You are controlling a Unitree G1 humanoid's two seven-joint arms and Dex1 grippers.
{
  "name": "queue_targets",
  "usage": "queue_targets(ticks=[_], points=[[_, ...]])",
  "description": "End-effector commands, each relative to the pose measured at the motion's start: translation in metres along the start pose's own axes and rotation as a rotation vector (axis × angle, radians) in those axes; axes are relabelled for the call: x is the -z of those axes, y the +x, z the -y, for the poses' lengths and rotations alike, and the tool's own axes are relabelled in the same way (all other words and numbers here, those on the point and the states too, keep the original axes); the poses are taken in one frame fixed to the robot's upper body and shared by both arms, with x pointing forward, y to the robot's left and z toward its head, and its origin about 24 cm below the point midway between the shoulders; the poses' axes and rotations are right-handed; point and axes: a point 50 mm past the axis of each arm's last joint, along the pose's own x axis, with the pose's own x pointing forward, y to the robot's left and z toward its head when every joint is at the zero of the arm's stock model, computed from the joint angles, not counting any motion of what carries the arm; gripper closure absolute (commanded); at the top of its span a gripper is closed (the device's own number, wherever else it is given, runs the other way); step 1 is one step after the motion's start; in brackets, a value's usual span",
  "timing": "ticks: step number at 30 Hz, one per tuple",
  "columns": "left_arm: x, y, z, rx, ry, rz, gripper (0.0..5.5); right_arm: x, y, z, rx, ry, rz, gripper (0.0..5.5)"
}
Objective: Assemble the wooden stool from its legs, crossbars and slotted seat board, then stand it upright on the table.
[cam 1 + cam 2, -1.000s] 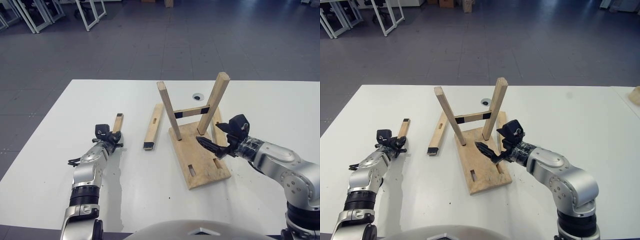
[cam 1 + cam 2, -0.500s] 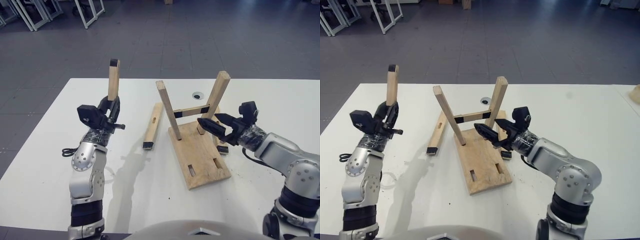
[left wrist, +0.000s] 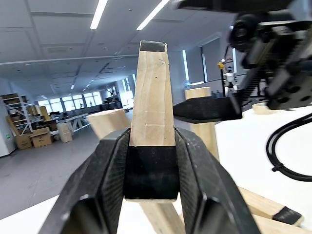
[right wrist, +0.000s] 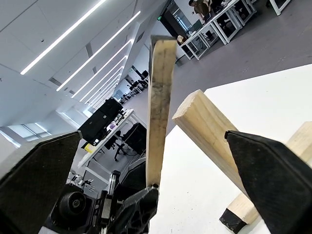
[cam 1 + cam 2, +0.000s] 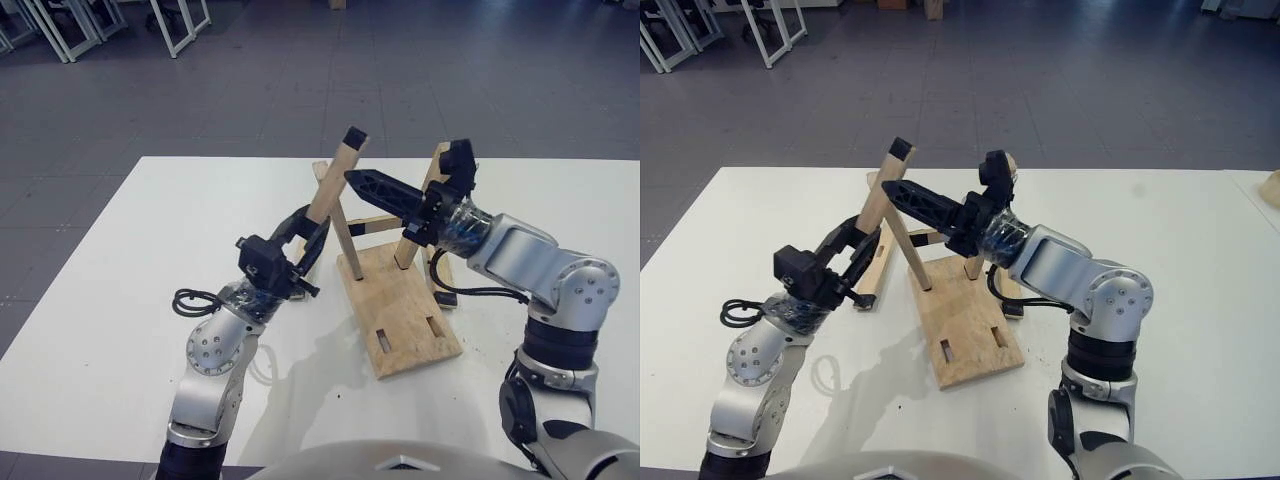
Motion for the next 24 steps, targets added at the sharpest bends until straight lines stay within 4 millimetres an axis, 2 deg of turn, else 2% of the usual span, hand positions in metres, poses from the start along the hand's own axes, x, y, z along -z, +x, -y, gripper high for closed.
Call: queue_targets(ticks=[1, 11, 24], points=[[-0.001, 0.005, 0.012, 0.092, 0.011, 0.012, 4.17, -0.006, 0.007, -0.003, -0.008, -0.024, 0.006, 0.0], [0.013, -0.003, 0.016, 0.078, -0.012, -0.049, 4.17, -0.014, 0.006, -0.008, -0.058, -0.007, 0.035, 2.01], [0.013, 0.002, 0.022, 0.097, -0.017, -0.04, 4.17, -0.014, 0.009, -0.01, -0.073, 0.024, 0.067, 4.41]])
